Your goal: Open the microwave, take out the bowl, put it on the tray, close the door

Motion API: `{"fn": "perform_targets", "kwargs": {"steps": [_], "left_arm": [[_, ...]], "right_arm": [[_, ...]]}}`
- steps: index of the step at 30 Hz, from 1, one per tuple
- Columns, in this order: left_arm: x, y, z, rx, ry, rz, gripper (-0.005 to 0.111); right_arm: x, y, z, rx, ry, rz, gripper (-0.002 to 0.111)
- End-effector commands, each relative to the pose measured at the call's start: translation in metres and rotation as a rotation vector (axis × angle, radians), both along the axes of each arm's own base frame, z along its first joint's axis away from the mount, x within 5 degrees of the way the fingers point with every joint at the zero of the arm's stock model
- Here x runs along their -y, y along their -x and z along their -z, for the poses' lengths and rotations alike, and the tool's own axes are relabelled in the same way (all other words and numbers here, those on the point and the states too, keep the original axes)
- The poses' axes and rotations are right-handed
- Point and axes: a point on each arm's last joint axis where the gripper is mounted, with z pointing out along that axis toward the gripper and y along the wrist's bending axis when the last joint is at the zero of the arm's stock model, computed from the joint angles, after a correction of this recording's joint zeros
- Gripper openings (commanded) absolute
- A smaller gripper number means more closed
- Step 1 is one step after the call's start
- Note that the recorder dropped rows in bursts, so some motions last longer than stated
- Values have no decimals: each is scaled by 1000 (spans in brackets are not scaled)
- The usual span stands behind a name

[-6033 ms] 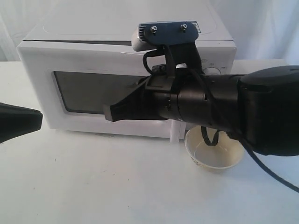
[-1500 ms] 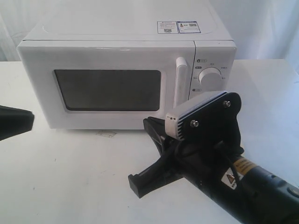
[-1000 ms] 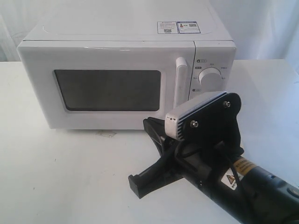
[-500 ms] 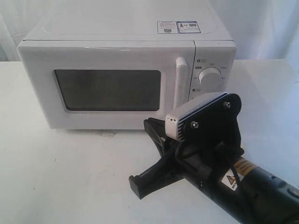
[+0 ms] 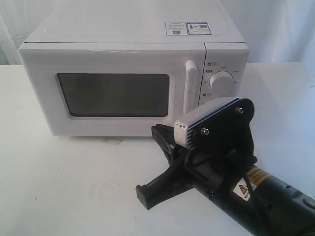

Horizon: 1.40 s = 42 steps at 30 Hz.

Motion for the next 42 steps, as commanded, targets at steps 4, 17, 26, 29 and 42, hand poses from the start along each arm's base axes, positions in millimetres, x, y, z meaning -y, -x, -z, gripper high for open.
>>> {"fn": "perform_targets", "kwargs": {"steps": [4,17,26,29,42], "left_arm": [[0,0,2,-10,5,-6,0],[0,0,2,-10,5,-6,0],[0,0,2,-10,5,-6,0],[0,0,2,-10,5,-6,0],[0,0,2,-10,5,-6,0]], "right_arm": [[1,1,0,9,6,-1,0],[2,1,1,15,19,-3,0],[9,3,-10,89,58,14,0],[21,11,-22,24,19,-2,0],[147,72,-30,127,-208,249,0]]}}
